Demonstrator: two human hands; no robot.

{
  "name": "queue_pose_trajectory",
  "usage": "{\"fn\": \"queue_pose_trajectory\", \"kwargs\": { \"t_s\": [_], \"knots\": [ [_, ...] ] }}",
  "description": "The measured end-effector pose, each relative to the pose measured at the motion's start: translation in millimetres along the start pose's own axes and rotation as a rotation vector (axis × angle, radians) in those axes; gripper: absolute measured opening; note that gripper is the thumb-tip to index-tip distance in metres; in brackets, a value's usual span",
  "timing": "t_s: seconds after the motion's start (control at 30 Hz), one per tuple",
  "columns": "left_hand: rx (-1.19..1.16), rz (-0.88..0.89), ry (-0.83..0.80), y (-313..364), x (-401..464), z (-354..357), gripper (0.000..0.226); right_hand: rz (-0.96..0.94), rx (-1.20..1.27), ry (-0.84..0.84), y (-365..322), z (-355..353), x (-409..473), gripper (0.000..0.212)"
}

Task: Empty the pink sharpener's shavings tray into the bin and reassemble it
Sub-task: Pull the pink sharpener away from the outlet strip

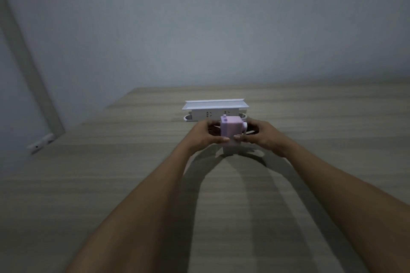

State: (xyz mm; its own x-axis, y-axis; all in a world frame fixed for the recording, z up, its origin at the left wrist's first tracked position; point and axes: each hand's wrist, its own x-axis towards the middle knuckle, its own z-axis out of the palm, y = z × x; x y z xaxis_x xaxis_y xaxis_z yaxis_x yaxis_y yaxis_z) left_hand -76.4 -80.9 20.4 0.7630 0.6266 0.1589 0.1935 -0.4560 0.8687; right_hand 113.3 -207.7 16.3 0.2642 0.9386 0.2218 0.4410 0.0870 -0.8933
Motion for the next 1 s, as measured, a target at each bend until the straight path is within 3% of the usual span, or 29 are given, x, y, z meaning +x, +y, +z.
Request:
{"fn": "queue_pose_trajectory", "kwargs": {
  "t_s": [0.47,0.8,1.0],
  "knots": [
    [-0.133,-0.022,0.059,-17.9,-84.3,33.1,0.076,0.017,-0.020,0.009,6.8,24.5,-77.5,0.057],
    [-0.100,0.021,0.074,-19.4,-92.2,38.6,0.056,-0.042,-0.055,0.018,8.8,29.9,-87.6,0.057],
    [-0.068,-0.012,0.106,-25.8,-99.2,23.8,0.071,-0.026,-0.072,0.036,6.6,30.8,-91.8,0.056]
  ]
}}
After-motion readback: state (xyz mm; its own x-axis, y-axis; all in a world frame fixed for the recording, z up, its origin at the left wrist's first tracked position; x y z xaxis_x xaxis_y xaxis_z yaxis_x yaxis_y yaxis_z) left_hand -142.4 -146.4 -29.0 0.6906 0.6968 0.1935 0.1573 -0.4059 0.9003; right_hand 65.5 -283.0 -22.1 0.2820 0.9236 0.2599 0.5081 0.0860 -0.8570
